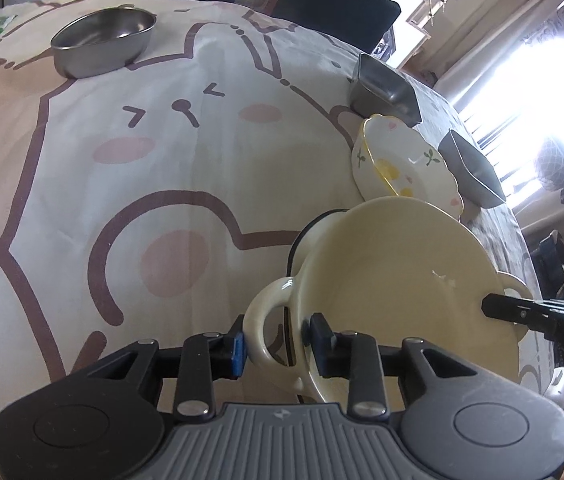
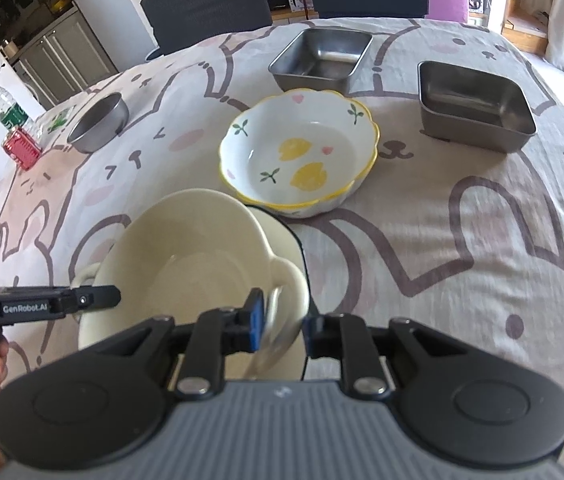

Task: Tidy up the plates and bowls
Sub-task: 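Lift the cream bowl with both grippers and lower it onto the white plate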

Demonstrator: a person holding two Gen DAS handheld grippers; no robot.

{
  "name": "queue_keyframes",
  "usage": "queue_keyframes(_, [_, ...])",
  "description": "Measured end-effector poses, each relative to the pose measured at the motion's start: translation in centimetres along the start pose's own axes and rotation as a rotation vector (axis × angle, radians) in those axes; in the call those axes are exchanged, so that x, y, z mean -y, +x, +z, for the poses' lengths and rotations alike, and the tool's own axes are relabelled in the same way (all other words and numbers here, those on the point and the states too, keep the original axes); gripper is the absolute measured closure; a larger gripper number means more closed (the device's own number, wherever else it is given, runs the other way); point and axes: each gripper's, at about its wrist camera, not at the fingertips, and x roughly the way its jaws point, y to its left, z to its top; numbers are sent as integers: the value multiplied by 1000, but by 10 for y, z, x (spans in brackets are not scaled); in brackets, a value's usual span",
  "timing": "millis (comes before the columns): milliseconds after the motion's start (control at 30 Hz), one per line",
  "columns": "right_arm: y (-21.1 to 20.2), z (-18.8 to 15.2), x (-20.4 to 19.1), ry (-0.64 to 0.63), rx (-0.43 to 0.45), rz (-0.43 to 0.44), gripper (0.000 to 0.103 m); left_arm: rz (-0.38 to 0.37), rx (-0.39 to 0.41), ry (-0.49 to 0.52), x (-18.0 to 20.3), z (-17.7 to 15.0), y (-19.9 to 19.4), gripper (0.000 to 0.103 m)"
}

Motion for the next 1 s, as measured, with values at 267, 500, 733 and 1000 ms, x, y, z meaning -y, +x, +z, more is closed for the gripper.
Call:
queue_keyframes(267, [7,0,1,-36,-41,-9,77,13,-3,63,5,0,-3,69])
queue_keyframes(500, [12,-2,5,-49,-64,-11,75,16,-4,101,9,-1,-4,69])
queue_keyframes(733, [19,1,13,-28,-84,0,74,4,-13,103,9,1,-4,68])
queue_keyframes(1000, [27,1,11,-57,-98,-31,69,15,-14,126,13,0,-5,66])
